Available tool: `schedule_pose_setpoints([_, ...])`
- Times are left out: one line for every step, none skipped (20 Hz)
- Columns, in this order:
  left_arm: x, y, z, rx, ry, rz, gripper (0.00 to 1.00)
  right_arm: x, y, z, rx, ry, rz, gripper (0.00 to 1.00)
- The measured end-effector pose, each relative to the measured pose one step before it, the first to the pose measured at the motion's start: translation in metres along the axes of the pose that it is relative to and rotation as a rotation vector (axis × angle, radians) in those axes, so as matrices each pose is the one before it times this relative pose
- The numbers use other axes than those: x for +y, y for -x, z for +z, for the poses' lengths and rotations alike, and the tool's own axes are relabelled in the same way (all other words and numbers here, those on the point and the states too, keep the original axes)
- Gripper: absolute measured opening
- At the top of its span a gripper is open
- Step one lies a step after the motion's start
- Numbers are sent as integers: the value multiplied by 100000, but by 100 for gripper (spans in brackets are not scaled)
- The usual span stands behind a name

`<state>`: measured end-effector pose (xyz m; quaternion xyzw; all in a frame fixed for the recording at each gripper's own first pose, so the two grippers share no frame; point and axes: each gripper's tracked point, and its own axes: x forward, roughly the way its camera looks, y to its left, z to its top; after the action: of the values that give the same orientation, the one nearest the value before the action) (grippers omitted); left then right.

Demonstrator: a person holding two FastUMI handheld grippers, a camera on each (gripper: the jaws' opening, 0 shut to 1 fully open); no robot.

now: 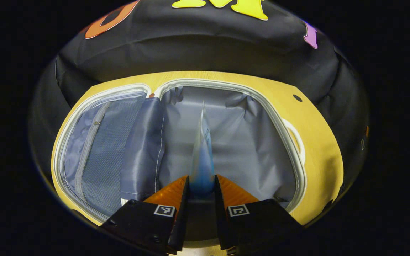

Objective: First open the suitcase, pack the skin care products into it, and then close the suitcase.

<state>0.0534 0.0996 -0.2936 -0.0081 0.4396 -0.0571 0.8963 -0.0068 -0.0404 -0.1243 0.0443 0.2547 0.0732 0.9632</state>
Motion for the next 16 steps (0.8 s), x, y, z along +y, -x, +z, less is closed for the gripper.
schedule_pose_setpoints([-30,-68,-242,1580,902,39,40,257,250,276,-660,73,84,31])
schedule_pose_setpoints([9,-258,567,-1486,-143,-281,40,235,171,277,-557,-118,262,34])
schedule_pose_setpoints([-15,21,-160,1180,-195,29,40,194,-15,66,-41,199,23,34])
schedule_pose_setpoints([1,-274,252,-207,-460,145,40,264,54,184,-210,107,378,34])
schedule_pose_setpoints([27,-15,105,857,-545,128,40,304,102,-9,-69,489,583,31])
schedule_pose_setpoints([-5,-235,38,808,-305,443,41,244,111,51,39,783,493,34])
schedule_pose_setpoints([99,-237,-207,1611,159,540,41,225,156,21,64,924,574,34])
schedule_pose_setpoints([-89,-148,-98,1062,392,405,42,196,165,56,-59,738,511,31])
schedule_pose_setpoints([-21,-91,470,-803,-125,-106,49,224,70,12,72,983,365,34])
schedule_pose_setpoints([-1,-62,-266,673,203,201,42,178,83,54,60,1109,156,34])
schedule_pose_setpoints([-36,227,79,252,492,245,42,202,96,-66,168,1143,538,34])
schedule_pose_setpoints([-93,-155,51,-19,26,-106,43,362,61,-94,429,1180,595,33])
schedule_pose_setpoints([-104,57,-57,-77,366,-122,51,329,85,-97,324,797,721,34])
schedule_pose_setpoints([-119,83,-24,37,649,-314,53,589,-1,16,462,496,978,34])
schedule_pose_setpoints([-141,25,-32,3,725,-111,45,613,-106,-202,517,467,1102,33])
schedule_pose_setpoints([-226,74,-26,-197,963,-787,49,716,-30,-49,404,879,1197,33])
